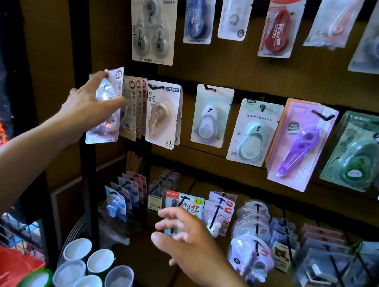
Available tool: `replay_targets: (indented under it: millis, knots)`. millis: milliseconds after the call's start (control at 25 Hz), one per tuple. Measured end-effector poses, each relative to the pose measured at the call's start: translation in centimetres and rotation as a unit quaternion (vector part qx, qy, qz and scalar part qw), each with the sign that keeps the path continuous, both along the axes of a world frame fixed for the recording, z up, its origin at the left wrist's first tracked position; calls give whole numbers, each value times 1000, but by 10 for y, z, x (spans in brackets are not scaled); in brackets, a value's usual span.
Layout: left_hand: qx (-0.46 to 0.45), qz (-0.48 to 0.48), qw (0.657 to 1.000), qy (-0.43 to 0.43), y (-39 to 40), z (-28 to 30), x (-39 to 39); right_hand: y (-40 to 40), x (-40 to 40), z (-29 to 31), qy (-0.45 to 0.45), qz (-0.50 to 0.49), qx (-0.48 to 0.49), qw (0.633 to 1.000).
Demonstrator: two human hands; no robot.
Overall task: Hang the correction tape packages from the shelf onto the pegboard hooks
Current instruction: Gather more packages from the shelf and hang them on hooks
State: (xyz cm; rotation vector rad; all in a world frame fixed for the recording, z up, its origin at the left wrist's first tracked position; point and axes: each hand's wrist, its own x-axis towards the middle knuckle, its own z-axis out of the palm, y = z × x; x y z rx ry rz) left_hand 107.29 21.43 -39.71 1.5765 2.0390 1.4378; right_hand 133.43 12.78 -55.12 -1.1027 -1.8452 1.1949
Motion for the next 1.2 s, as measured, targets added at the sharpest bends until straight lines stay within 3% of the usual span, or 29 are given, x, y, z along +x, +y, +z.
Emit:
replay_targets:
  millis: [320, 440, 560, 640, 840, 1200]
  knots:
    - [0, -64, 994, -93, 19, 0, 9, -4, 8, 4, 25, -10, 8, 1000]
    - [31, -11, 999, -37, 29, -8, 17, -6, 13, 4, 30, -16, 7, 999]
    - [73, 66, 990, 104, 33, -26, 27, -6, 24, 3, 37, -33, 5, 999]
    - [94, 43, 983, 154, 40, -38, 32, -5, 34, 3, 45, -43, 3, 998]
    - [30, -37, 990, 135, 53, -39, 35, -7, 49, 5, 55, -61, -4, 997]
    - [53, -10, 994, 96, 26, -36, 29, -34, 70, 19, 44, -106, -5, 993]
